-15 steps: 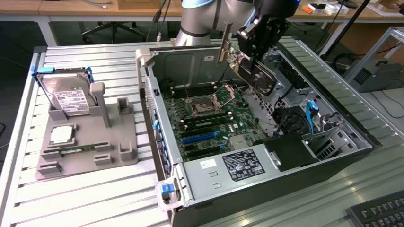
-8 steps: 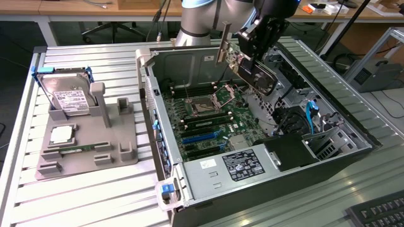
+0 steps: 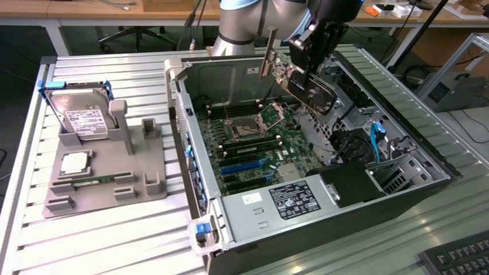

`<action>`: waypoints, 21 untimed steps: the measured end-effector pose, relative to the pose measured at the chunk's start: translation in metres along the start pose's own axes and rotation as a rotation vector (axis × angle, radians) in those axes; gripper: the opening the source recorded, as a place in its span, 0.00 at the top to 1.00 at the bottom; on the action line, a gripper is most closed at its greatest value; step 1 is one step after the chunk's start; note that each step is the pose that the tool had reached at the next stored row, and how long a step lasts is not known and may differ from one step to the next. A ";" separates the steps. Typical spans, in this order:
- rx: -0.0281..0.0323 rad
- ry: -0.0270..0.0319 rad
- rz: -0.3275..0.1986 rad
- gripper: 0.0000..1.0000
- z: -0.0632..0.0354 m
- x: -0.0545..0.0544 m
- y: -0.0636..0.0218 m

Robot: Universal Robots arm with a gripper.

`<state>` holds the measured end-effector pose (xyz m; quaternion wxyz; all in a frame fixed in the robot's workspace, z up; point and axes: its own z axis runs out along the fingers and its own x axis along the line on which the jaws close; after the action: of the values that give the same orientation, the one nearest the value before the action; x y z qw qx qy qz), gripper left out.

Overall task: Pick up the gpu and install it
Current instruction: 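Insert the gpu into the slot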

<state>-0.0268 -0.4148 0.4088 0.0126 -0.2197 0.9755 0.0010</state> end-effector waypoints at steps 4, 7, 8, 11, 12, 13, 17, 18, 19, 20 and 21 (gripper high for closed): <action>-0.0005 -0.0001 -0.024 0.73 0.0001 0.000 0.0000; -0.0010 -0.0001 -0.043 0.73 0.0001 0.000 0.0000; -0.0012 -0.0001 -0.050 0.73 0.0001 0.000 0.0000; -0.0016 -0.0002 -0.067 0.73 0.0002 0.000 0.0000; -0.0017 -0.0002 -0.072 0.73 0.0002 0.000 -0.0001; -0.0019 -0.0003 -0.077 0.73 0.0002 0.000 0.0000; -0.0027 -0.0004 -0.109 0.73 0.0003 0.000 -0.0001; -0.0028 -0.0004 -0.114 0.73 0.0003 0.000 -0.0001; -0.0030 -0.0004 -0.123 0.73 0.0003 0.000 0.0000; -0.0032 -0.0005 -0.131 0.73 0.0003 0.000 0.0000; -0.0033 -0.0005 -0.137 0.73 0.0003 0.000 0.0000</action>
<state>-0.0268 -0.4149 0.4085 0.0125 -0.2859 0.9582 0.0018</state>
